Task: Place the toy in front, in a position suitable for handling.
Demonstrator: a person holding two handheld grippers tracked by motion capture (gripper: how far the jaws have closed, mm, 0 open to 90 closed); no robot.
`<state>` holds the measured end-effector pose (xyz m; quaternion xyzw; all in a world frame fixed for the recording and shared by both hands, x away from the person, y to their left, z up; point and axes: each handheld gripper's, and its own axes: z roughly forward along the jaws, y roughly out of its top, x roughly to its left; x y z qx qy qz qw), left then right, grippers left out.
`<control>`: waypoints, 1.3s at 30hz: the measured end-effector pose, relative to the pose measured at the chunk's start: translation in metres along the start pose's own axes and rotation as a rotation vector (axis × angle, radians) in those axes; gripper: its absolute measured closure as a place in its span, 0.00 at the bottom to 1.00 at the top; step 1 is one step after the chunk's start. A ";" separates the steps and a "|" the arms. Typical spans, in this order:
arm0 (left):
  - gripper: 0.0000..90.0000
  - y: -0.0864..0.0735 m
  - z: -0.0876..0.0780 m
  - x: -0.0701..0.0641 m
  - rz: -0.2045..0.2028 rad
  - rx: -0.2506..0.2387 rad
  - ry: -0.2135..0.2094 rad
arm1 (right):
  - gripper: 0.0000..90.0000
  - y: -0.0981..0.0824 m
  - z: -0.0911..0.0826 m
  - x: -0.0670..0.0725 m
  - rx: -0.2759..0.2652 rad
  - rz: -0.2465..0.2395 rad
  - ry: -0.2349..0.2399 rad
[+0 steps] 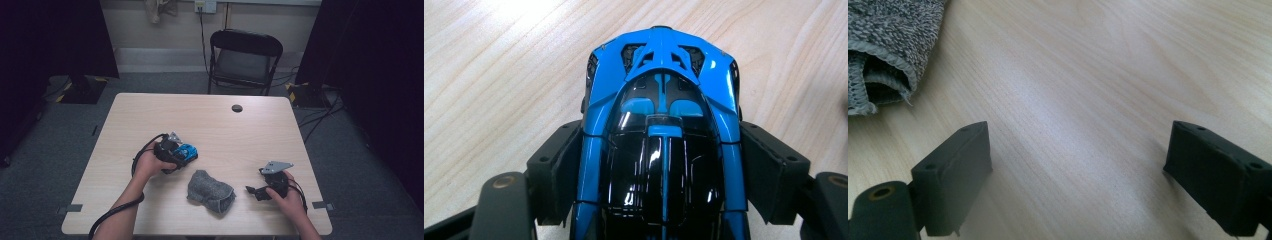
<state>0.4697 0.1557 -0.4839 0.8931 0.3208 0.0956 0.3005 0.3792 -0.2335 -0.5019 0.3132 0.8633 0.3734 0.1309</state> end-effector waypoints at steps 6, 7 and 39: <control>0.29 0.002 -0.002 0.000 -0.031 -0.021 0.027 | 0.11 0.000 0.000 0.000 0.000 0.001 -0.001; 0.29 0.003 -0.002 0.000 -0.023 -0.022 0.032 | 0.11 0.000 0.000 0.000 0.000 0.001 -0.001; 0.30 0.069 0.033 -0.019 0.063 0.074 0.013 | 0.12 0.000 0.000 0.000 0.000 0.002 -0.002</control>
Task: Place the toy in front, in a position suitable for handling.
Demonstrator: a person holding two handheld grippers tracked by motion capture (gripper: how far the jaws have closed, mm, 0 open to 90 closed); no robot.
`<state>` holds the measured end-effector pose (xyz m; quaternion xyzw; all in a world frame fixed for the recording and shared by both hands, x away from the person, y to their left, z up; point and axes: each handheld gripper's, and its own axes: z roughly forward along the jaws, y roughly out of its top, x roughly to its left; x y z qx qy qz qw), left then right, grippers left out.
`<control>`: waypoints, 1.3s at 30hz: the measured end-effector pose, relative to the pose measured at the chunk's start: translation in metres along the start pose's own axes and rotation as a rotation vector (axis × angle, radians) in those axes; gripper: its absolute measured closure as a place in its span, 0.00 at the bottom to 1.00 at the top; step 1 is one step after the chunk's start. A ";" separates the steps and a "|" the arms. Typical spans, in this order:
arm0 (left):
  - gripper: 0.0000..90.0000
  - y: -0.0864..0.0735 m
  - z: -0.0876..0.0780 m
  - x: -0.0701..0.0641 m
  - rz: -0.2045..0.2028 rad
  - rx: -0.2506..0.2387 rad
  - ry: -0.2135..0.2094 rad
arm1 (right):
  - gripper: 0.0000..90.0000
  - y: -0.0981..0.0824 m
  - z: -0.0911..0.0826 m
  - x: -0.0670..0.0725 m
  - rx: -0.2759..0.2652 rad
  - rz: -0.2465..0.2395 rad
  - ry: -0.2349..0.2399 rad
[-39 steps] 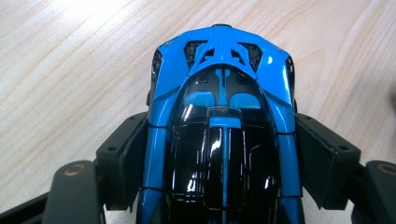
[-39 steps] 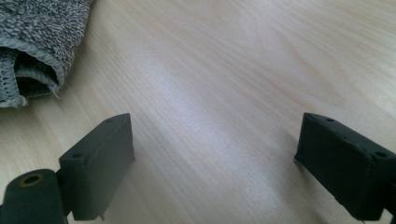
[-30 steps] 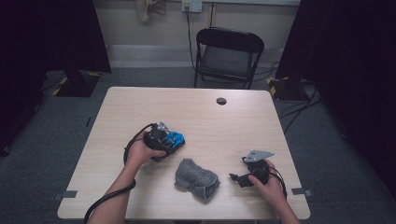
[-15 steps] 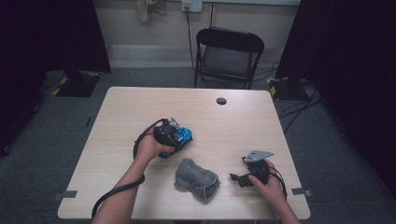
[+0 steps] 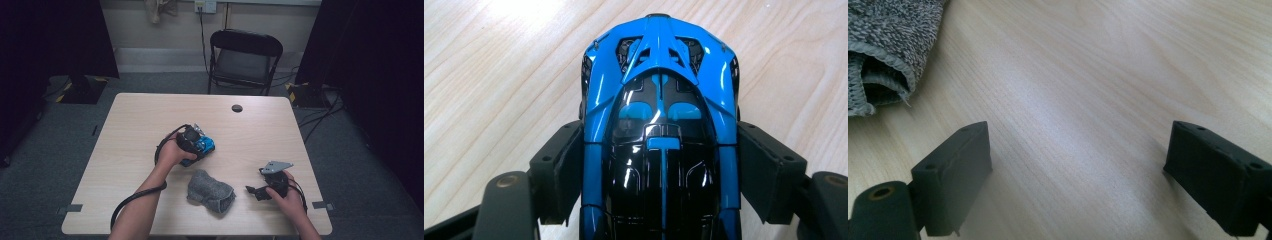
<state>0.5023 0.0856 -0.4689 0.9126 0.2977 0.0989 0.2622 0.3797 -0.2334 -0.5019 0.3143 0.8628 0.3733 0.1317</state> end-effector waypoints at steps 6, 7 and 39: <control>0.30 0.001 0.002 0.001 -0.010 0.000 -0.004 | 0.11 0.000 0.000 0.000 0.000 0.000 0.000; 0.30 0.001 0.002 0.001 -0.013 -0.002 -0.004 | 0.11 0.000 0.000 0.000 0.000 0.000 0.000; 0.28 -0.005 0.011 0.001 -0.052 -0.050 0.011 | 0.11 0.000 0.000 0.000 0.000 0.000 0.000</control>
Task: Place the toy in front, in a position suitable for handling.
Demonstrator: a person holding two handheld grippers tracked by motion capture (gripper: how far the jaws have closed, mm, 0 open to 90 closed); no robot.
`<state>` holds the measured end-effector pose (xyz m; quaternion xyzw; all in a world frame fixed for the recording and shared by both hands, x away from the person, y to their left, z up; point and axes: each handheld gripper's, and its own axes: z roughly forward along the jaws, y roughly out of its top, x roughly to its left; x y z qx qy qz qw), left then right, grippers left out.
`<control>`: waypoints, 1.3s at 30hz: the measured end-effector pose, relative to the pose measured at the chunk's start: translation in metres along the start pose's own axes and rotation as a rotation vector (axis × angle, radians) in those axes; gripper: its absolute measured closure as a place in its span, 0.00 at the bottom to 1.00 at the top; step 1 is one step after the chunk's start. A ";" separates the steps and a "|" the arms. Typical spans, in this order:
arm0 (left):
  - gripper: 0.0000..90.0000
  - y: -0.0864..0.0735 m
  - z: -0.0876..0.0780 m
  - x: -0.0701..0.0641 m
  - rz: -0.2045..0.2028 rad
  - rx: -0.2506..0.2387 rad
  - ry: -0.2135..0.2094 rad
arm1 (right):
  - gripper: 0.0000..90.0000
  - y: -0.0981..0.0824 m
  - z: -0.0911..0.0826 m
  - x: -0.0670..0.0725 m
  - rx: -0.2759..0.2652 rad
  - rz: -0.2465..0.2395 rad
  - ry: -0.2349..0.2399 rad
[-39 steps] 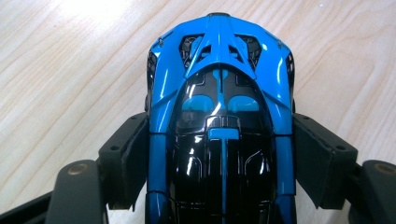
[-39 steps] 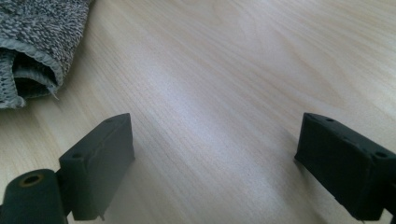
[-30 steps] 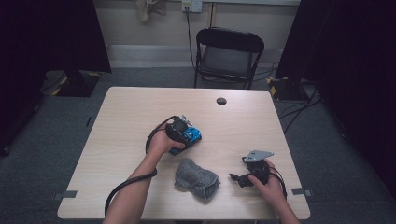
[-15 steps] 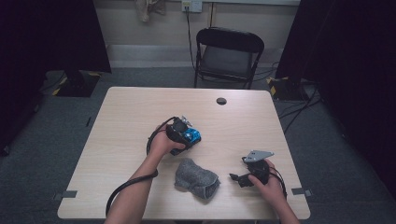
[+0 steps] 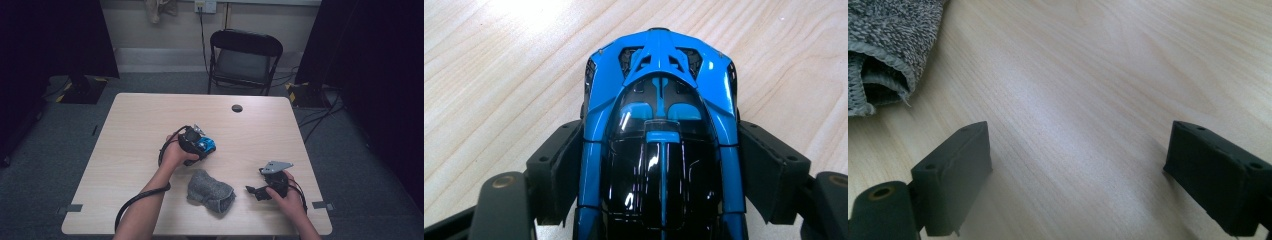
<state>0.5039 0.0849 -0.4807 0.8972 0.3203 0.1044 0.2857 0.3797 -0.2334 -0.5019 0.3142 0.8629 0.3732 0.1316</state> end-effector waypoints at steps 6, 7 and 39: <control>0.28 -0.001 -0.001 0.001 -0.021 -0.002 -0.008 | 0.11 0.000 0.000 0.000 0.000 0.000 0.000; 0.28 -0.001 -0.001 0.001 -0.027 0.002 -0.009 | 0.11 0.000 0.000 0.000 0.000 0.000 0.000; 0.19 -0.025 -0.034 0.006 -0.085 -0.069 -0.062 | 0.11 0.000 0.000 0.000 0.000 0.000 0.000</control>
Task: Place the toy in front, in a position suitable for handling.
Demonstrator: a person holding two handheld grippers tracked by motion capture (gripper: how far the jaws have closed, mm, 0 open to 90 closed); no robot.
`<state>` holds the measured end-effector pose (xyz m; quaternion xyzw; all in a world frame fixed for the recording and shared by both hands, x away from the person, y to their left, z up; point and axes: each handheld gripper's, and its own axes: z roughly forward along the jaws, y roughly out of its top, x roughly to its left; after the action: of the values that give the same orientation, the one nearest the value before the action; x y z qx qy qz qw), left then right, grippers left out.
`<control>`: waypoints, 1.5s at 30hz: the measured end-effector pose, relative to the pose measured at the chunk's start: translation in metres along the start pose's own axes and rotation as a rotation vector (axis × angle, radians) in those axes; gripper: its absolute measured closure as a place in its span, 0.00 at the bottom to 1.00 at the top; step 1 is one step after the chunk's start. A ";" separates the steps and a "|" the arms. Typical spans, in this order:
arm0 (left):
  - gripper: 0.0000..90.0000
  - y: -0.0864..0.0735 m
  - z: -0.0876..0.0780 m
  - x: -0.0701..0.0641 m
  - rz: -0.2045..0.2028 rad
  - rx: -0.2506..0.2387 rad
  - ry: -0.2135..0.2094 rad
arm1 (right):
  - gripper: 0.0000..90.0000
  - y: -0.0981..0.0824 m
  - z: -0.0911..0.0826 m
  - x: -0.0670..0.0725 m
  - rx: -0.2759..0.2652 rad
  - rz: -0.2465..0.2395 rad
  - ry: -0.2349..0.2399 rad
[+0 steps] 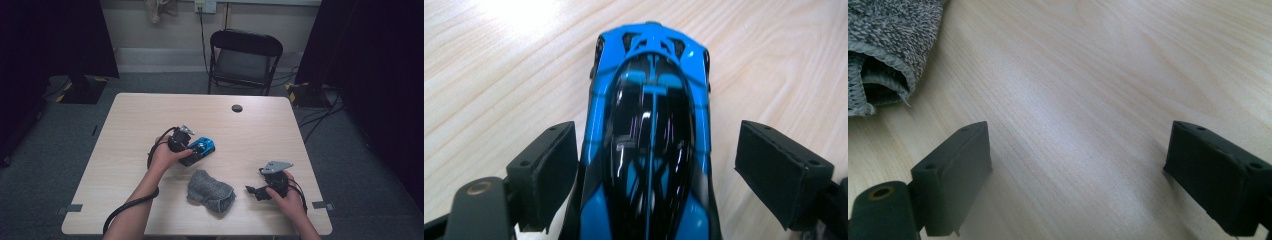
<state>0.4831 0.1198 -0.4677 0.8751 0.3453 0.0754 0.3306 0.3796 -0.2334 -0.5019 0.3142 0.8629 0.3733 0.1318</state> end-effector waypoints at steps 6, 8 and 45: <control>0.18 -0.013 -0.006 0.003 0.022 -0.009 0.012 | 0.11 0.000 0.000 0.000 0.000 0.000 0.000; 0.18 -0.017 -0.007 0.005 0.025 -0.019 0.003 | 0.11 0.000 0.000 0.000 0.000 0.000 0.000; 0.10 -0.057 -0.003 0.002 0.096 -0.107 0.021 | 0.11 0.000 0.000 0.000 0.000 0.000 0.000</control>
<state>0.4517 0.1537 -0.5011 0.8709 0.3021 0.1188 0.3690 0.3796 -0.2333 -0.5019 0.3142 0.8630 0.3730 0.1320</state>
